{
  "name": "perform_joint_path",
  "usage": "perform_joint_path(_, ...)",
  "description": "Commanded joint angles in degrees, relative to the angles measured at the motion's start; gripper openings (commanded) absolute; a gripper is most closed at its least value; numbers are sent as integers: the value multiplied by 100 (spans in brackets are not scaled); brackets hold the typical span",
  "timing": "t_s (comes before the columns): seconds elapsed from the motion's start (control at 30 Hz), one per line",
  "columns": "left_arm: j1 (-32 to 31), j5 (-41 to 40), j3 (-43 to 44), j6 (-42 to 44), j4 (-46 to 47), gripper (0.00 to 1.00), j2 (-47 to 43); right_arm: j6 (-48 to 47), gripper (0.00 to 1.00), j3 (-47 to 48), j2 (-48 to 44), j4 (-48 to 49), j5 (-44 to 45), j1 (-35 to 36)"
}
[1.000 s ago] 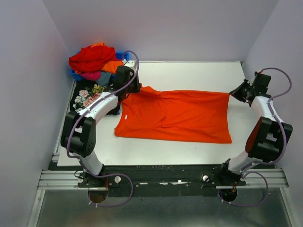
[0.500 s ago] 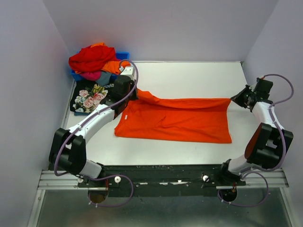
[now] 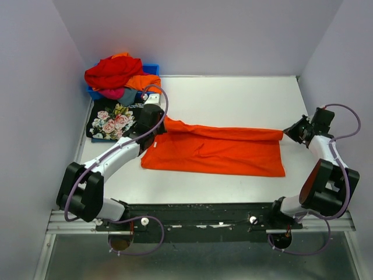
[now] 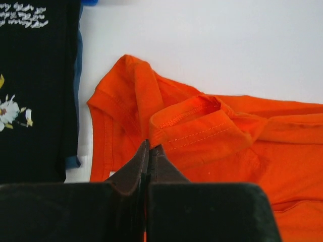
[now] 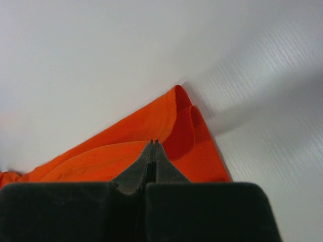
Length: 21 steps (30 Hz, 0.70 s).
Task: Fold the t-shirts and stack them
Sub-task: Fold the other side of the tshirt into a rectangle
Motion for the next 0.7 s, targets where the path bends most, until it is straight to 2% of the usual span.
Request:
perform_joint_path(0.0,-37,-269,-394,-237,61,0,-452,228,1,-277,-125,356,135,-75)
perform_joint_path(0.33,-204,-340,-948,-413,0,0,-927,465,1,-637,-160,638,117,-189)
perform_joint_path(0.67,-274,319,-1615,-1221,-343,0,-1032,816,1,-1402,-240,1103,222,-225)
